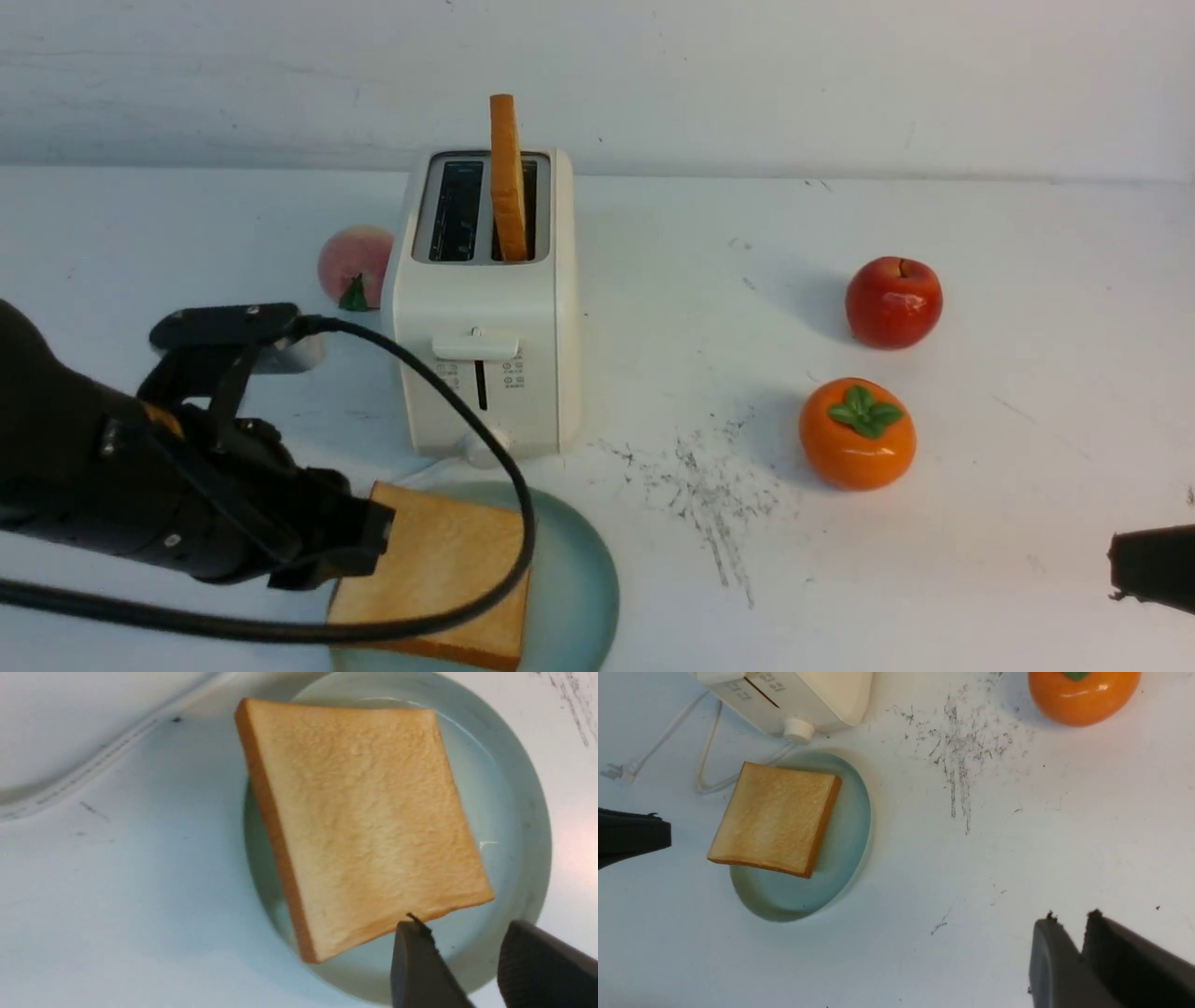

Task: Take toasted bread from bread machine on white table place on plate.
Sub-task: 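Place the slice of bread on the plate with the left gripper, then grasp the toast slice in the toaster and pull it up out of the slot with the right gripper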

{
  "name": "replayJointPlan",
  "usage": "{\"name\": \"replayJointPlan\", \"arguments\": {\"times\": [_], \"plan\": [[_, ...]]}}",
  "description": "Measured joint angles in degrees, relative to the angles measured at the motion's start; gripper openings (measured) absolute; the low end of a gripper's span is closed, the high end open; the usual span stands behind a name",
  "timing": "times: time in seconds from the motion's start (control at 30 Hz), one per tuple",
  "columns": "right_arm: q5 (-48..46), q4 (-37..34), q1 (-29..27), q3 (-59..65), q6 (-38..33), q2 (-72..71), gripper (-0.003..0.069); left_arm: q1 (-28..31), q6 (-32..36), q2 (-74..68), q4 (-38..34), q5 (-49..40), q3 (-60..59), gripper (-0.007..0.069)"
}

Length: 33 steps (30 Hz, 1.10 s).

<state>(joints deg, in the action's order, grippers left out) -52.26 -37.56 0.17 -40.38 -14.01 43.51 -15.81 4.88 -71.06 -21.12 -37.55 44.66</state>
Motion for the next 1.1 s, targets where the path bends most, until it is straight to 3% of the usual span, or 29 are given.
{"name": "replayJointPlan", "arguments": {"times": [0.13,0.3,0.47,0.57,0.7,0.83,1.03,1.1], "plan": [[0.0,-2.5,0.0,-0.1,-1.8,0.1,0.0106,0.1,-8.3,4.2,8.8,-2.7,0.0,0.0249],[-1.1,-3.4,0.0,-3.5,-3.3,3.1,0.0106,0.1,-17.9,8.3,15.5,-6.4,-0.1,0.019],[-4.8,-4.0,1.5,-11.4,-3.3,12.4,0.0053,0.1,-22.8,14.8,18.1,-9.2,-0.1,-0.0007],[-5.1,-3.4,6.4,-16.0,-2.4,17.6,0.0009,0.1,-23.1,19.3,18.4,-9.4,-0.1,-0.0014],[-2.7,2.2,15.3,-22.0,3.1,24.1,0.0001,0.1,-23.4,26.3,19.8,-9.6,-0.1,-0.0014],[1.7,16.1,26.4,-30.9,15.4,34.1,0.0011,0.1,-26.4,36.4,21.8,-12.5,-0.1,-0.0014],[2.9,35.6,35.0,-47.5,28.4,47.3,0.0147,0.1,-28.1,48.0,22.0,-17.1,-0.1,-0.0014],[3.1,38.9,36.2,-50.3,29.8,49.7,0.0186,0.1,-28.8,50.0,22.0,-17.9,-0.1,-0.0014]]}}
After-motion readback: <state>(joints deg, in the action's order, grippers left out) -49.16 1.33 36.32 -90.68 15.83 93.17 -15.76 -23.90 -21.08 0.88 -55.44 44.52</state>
